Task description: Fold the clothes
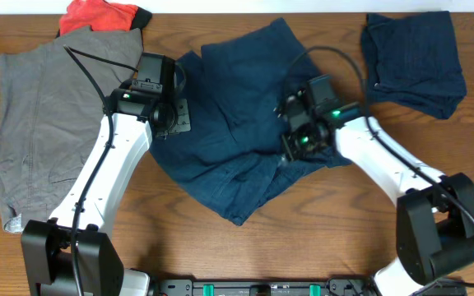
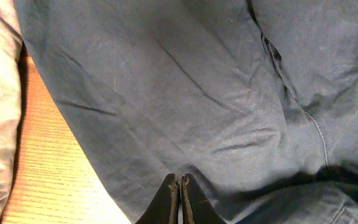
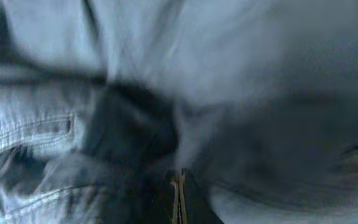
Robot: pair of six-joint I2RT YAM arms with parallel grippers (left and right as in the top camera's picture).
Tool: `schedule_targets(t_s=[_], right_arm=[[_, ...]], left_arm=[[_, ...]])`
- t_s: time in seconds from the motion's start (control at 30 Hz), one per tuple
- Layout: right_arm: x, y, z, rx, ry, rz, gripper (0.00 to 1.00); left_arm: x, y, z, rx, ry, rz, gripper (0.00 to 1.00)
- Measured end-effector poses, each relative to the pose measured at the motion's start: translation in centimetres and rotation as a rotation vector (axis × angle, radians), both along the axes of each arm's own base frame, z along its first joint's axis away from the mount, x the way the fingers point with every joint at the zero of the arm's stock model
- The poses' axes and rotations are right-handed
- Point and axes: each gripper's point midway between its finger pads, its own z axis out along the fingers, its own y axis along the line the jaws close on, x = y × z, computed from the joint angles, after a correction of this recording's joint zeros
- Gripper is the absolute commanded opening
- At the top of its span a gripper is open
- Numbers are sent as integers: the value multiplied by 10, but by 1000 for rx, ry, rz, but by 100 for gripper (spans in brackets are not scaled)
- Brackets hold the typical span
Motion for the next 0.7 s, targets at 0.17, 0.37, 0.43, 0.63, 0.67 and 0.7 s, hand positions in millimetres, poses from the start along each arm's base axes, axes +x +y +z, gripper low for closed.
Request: schedule_targets(t_s=[0.17,0.37,0.43,0.63,0.67,0.7], right_arm=[[-31,-3,-11,-60,103,21,1],[-45,-16,-39,-104,140,-60,1],[-48,-19,-48,-108,143,-95,1],[-42,-21,-58,-96,118,-178,1],[-40,-20,-58,-90,110,-186,1],[-36,-19,-58,-85,99,-193,1]], left_arm=[[0,0,0,0,0,0,6],[0,0,0,0,0,0,6],[0,0,0,0,0,0,6],[0,0,0,0,0,0,6],[0,0,0,0,0,0,6],[0,0,0,0,0,-1,6]])
